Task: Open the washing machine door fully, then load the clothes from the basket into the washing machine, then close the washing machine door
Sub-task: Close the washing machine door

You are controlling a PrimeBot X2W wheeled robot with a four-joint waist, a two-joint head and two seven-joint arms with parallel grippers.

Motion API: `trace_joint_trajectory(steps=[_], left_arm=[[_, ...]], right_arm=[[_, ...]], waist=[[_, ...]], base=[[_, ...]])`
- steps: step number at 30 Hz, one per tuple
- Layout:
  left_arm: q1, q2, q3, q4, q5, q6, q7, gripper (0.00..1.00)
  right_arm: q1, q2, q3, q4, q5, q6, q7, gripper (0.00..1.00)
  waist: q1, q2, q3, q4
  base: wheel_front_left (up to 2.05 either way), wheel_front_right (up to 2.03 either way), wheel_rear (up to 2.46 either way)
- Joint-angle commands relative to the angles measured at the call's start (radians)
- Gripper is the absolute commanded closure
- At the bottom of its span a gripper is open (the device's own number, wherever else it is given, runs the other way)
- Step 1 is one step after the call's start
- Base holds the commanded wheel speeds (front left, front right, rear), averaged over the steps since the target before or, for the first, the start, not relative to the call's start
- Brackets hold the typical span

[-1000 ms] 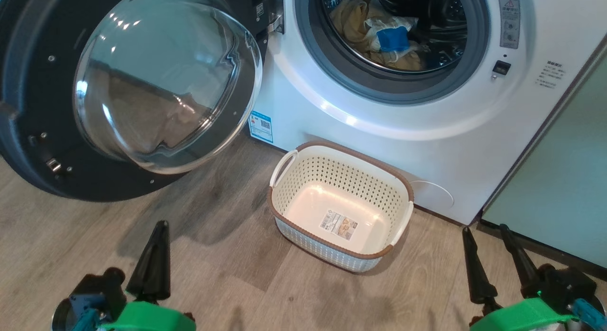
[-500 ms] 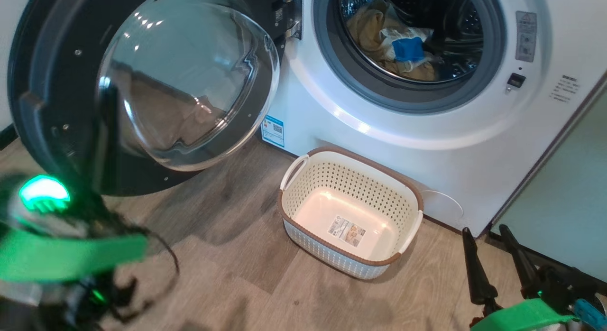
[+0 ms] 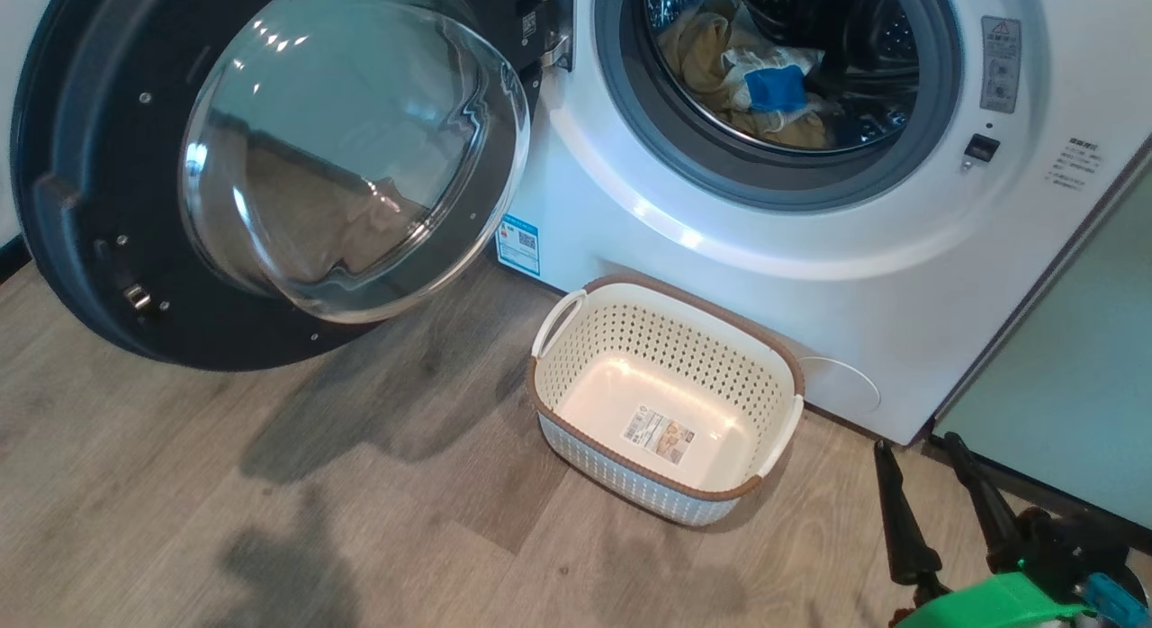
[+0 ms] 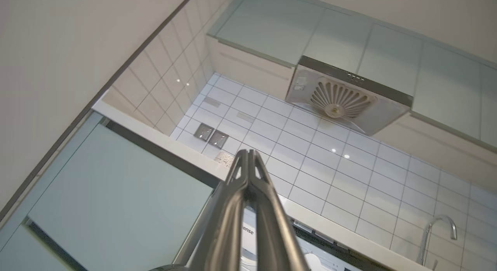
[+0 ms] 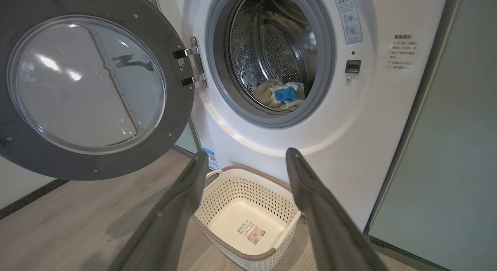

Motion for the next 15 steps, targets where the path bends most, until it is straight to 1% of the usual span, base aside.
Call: trace_joint_trajectory(steps=[1,3,5,6,7,11,15], left_arm=[[-0.073,0.063,0.067,0.053,-0.058,0.002,0.031,1.0],[-0.099,0.087,0.103,0.15,-0.103,0.002,0.055,1.0],[-0.108,0.116,0.126,0.244,-0.116,-0.001,0.07,1.0],[-0.115,0.113,0.139,0.288,-0.141,0.001,0.079,1.0],[-0.115,0.113,0.139,0.288,-0.141,0.001,0.079,1.0],[-0.127,0.129,0.191,0.465,-0.197,-0.004,0.103,1.0],[-0.126,0.135,0.232,0.626,-0.254,-0.021,0.136,1.0]], right_arm=[[-0.025,-0.01,0.022,-0.041,-0.013,-0.003,0.008,0.0],[-0.026,-0.01,0.023,-0.044,-0.015,-0.003,0.011,0.0],[-0.026,-0.01,0.022,-0.047,-0.017,-0.003,0.014,0.0],[-0.027,-0.01,0.022,-0.048,-0.018,-0.003,0.015,0.0],[-0.027,-0.01,0.022,-0.048,-0.018,-0.003,0.015,0.0],[-0.029,-0.01,0.026,-0.055,-0.024,-0.003,0.022,0.0],[-0.035,-0.01,0.028,-0.065,-0.033,-0.003,0.032,0.0]], waist=[[0.0,0.0,0.005,-0.002],[0.0,0.0,0.009,-0.005],[0.0,0.0,0.014,-0.007],[0.0,0.0,0.016,-0.008],[0.0,0.0,0.016,-0.008],[0.0,0.0,0.027,-0.013],[0.0,0.0,0.042,-0.019]], base=[[0.0,0.0,0.0],[0.0,0.0,0.0],[0.0,0.0,0.0],[0.0,0.0,0.0],[0.0,0.0,0.0],[0.0,0.0,0.0],[0.0,0.0,0.0]])
